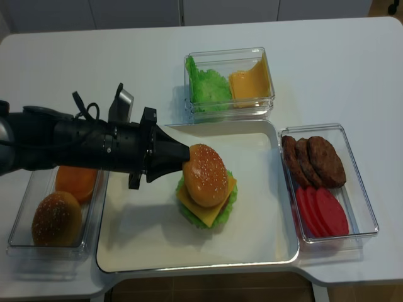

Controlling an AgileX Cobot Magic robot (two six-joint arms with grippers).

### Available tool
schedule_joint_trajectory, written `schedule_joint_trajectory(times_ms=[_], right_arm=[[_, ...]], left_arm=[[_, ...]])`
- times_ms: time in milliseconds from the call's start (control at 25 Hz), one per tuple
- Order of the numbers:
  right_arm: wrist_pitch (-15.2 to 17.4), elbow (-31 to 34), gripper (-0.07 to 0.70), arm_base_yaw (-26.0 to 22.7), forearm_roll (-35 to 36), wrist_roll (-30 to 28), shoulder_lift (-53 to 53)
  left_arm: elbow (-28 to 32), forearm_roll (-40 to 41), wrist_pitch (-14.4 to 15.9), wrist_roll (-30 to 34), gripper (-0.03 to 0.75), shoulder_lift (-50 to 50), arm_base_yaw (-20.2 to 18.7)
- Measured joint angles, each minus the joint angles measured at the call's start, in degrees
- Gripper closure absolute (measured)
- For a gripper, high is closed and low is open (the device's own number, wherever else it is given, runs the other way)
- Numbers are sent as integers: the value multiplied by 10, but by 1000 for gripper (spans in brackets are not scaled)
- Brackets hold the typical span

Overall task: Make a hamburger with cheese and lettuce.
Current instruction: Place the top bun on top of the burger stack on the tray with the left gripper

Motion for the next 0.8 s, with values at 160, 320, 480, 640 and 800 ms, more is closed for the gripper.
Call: schedule_joint_trajectory(times_ms=[160, 320, 480, 640, 800], right_arm=[[0, 0, 164, 0, 0, 0, 0], [0, 0, 164, 0, 0, 0, 0], [0, 0, 164, 0, 0, 0, 0], [0, 0, 164, 0, 0, 0, 0], [0, 0, 164, 0, 0, 0, 0]], left_arm=[[0, 8, 0, 0, 525, 0, 0], [0, 11, 0, 0, 496, 0, 0], [0, 11, 0, -2, 485, 0, 0], [0, 11, 0, -8, 480, 0, -6], [0, 11, 0, -9, 464, 0, -16]])
